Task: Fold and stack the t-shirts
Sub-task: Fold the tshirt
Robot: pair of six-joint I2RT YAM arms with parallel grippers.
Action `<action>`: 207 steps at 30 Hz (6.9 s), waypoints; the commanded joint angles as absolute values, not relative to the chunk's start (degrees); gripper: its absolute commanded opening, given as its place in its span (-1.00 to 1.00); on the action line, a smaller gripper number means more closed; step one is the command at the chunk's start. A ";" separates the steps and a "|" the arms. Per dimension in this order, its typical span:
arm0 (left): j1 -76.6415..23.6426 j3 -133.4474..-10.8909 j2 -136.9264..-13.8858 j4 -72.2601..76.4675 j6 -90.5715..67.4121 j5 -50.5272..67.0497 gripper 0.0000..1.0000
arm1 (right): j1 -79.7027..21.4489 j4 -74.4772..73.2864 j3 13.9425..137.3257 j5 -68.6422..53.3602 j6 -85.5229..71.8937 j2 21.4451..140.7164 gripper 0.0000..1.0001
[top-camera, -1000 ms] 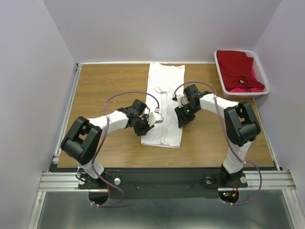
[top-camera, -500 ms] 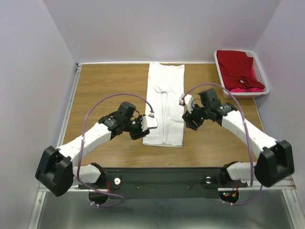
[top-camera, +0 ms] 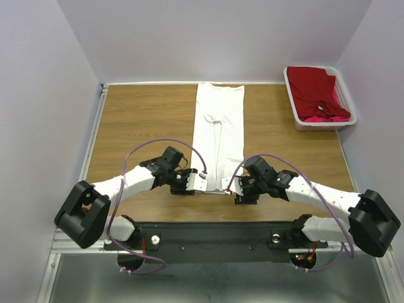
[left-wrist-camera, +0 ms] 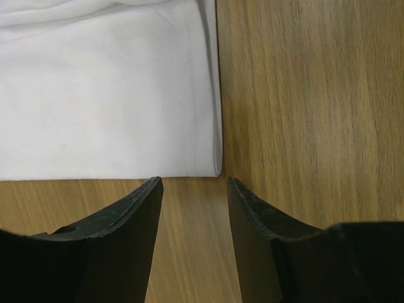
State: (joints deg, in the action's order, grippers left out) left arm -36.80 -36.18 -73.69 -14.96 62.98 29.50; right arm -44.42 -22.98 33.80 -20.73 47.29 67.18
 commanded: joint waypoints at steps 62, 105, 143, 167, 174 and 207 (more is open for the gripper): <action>-25.67 -73.10 -92.97 -36.74 60.82 41.31 -1.00 | -29.19 -34.45 61.16 -22.76 49.03 80.92 -0.99; -12.75 -106.01 -118.41 -35.16 53.97 39.46 0.11 | -16.70 -28.83 97.83 -21.62 42.02 114.43 0.10; -23.55 -56.95 -97.73 -8.70 69.61 28.12 0.12 | -34.45 -10.73 59.24 -11.07 41.75 102.57 -0.24; -23.55 -61.70 -100.72 -16.87 66.36 30.50 -1.00 | -34.45 -11.69 57.04 -10.20 39.47 99.58 -0.98; -22.59 -69.33 -95.55 -26.62 62.76 34.10 -1.00 | -33.31 -17.39 60.71 -9.40 38.06 90.89 -0.99; -34.80 -60.54 -66.09 -53.26 56.16 42.63 -1.00 | -32.96 -58.97 66.53 -25.41 44.47 69.16 -0.99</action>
State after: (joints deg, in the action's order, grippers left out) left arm -34.83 -57.39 -65.84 -48.99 58.28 40.69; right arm -33.06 -56.60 63.70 -25.65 42.76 67.33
